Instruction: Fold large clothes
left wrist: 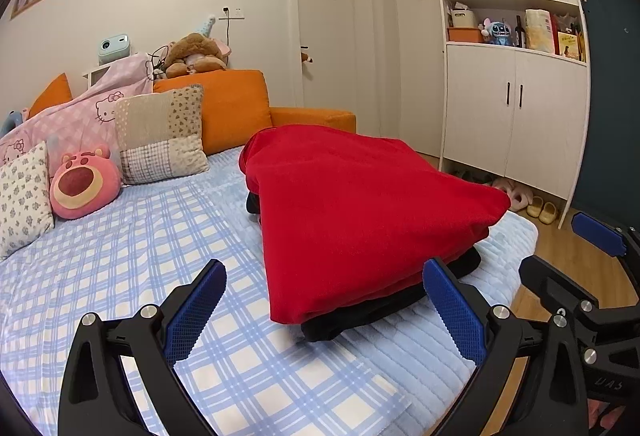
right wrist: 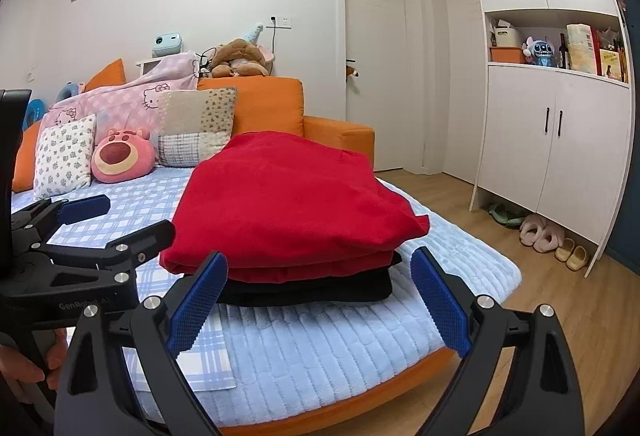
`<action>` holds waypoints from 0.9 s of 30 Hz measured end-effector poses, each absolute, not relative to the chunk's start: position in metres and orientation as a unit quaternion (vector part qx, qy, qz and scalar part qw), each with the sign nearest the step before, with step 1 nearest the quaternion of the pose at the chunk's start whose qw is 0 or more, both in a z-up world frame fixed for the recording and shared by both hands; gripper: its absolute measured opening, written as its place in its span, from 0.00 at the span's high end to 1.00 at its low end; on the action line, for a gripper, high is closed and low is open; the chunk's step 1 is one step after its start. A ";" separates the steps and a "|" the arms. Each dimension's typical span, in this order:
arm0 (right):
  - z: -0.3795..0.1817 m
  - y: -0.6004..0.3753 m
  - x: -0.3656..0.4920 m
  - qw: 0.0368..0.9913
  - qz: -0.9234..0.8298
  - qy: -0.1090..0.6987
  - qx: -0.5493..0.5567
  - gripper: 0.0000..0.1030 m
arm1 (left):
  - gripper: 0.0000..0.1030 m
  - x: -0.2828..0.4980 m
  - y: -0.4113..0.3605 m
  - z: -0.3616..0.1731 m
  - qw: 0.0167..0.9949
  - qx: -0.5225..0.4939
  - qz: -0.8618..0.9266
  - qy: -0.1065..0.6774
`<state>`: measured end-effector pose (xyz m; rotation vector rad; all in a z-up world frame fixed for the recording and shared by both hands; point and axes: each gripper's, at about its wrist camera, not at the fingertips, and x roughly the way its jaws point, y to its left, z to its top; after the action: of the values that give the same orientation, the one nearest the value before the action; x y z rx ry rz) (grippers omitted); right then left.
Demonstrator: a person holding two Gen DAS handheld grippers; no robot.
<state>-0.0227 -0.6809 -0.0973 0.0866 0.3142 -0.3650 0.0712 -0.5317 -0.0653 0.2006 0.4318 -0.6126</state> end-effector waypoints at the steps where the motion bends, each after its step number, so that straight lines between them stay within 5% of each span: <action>1: -0.097 -0.682 -0.023 0.970 -0.182 0.156 0.044 0.11 | 0.03 0.071 -0.531 -0.065 0.926 0.098 -0.299 0.209; 27: -0.100 -0.689 -0.015 0.967 -0.189 0.161 0.054 0.11 | 0.03 0.069 -0.533 -0.060 0.934 0.088 -0.287 0.193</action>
<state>-0.0154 -0.6894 -0.1000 0.1084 0.3253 -0.3821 0.0692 -0.5330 -0.0599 0.1802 0.3954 -0.5867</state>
